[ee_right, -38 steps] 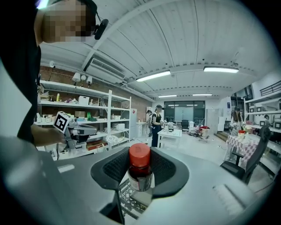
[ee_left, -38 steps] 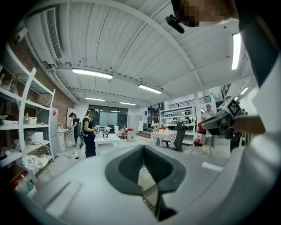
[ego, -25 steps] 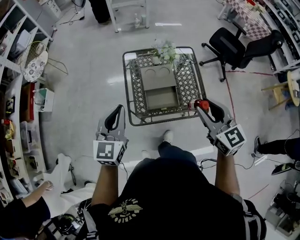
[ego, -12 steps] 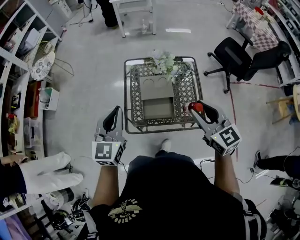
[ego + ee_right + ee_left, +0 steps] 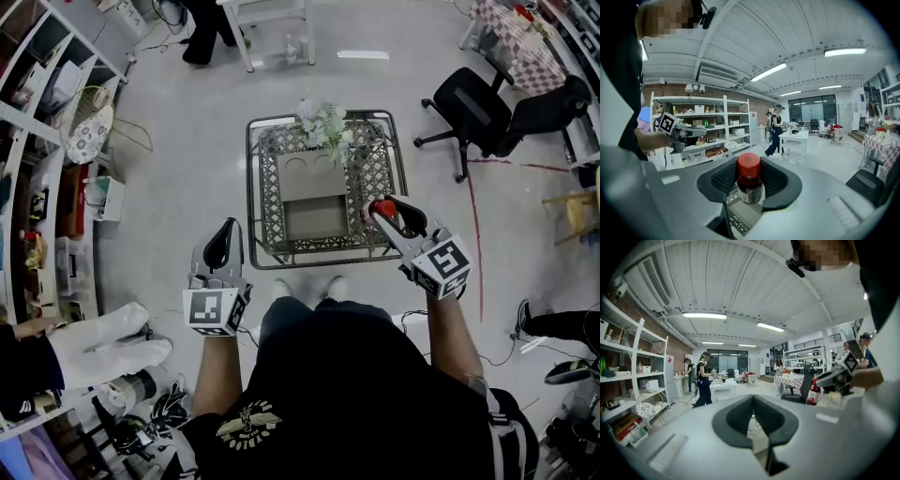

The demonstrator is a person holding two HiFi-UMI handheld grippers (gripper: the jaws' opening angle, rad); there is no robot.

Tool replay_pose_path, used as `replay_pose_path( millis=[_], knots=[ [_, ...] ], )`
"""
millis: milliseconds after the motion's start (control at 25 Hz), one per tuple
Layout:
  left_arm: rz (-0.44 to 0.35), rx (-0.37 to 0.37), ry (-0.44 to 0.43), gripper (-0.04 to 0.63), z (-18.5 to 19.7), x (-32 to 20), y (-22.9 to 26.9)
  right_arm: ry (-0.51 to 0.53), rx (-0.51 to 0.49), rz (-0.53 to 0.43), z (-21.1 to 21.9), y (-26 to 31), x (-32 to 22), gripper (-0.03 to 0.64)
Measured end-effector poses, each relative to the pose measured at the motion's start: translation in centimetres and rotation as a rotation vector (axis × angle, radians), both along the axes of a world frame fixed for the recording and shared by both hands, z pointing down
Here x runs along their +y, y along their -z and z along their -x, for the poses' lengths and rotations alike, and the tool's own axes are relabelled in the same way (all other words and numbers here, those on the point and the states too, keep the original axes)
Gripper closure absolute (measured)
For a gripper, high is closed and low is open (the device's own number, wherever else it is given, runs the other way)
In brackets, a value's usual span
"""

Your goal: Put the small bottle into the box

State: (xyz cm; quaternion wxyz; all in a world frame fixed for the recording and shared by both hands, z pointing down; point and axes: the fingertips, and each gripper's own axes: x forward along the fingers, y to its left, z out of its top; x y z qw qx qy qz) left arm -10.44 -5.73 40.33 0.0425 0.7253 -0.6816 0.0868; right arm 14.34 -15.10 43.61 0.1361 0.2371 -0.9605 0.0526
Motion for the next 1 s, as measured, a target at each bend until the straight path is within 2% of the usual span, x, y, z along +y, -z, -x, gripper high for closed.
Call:
replay_pose_path(
  millis=[560, 1000],
  knots=[
    [0.007, 0.009, -0.091, 0.595, 3.5, -2.1, 0.5, -0.096, 0.082, 0.040, 3.4, -3.9, -1.5, 0.460],
    [0.001, 0.037, -0.128, 0.595, 6.9, -3.6, -0.4, -0.113, 0.179, 0.078, 6.7, -8.2, -2.2, 0.460]
  ],
)
